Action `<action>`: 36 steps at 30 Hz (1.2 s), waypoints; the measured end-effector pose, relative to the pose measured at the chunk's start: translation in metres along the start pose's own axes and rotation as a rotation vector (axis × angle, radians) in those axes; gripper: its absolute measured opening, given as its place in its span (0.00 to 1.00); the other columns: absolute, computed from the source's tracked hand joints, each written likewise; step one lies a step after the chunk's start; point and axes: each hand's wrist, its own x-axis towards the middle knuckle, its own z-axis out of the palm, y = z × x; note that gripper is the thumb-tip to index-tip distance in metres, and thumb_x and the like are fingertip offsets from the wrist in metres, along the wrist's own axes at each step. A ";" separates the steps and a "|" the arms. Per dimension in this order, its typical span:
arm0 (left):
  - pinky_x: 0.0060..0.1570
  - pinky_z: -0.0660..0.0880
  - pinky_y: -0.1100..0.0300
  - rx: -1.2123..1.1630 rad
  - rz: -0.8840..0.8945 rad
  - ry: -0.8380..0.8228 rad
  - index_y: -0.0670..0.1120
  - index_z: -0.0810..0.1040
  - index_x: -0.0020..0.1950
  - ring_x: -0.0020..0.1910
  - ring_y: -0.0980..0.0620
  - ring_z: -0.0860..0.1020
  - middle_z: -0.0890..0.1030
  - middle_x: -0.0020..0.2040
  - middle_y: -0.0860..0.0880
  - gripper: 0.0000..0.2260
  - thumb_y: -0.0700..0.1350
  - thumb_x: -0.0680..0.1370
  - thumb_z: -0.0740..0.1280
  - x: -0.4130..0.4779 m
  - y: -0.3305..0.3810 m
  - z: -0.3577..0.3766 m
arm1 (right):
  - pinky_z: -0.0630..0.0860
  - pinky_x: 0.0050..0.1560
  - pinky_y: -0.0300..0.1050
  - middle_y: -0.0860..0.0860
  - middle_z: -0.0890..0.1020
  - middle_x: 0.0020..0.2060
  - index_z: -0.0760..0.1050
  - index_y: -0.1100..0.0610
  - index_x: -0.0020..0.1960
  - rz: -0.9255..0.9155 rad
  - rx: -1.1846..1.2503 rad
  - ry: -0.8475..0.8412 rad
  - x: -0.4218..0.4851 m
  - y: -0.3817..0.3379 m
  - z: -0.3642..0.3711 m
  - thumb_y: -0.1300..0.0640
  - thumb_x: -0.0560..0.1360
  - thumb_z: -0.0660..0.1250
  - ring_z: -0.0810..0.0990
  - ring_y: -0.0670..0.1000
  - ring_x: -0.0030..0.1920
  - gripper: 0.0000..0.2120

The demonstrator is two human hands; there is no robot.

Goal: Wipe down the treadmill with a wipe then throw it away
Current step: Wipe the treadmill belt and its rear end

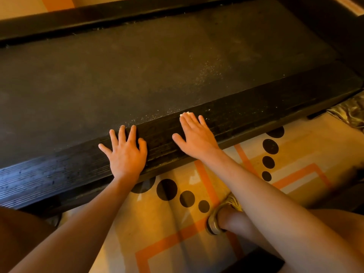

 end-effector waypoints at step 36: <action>0.74 0.42 0.28 0.008 0.001 -0.005 0.54 0.58 0.83 0.82 0.39 0.47 0.57 0.83 0.45 0.25 0.58 0.86 0.50 0.003 -0.001 -0.001 | 0.43 0.81 0.54 0.55 0.50 0.83 0.47 0.58 0.84 0.105 -0.064 -0.003 -0.017 0.031 -0.008 0.35 0.84 0.46 0.45 0.54 0.83 0.38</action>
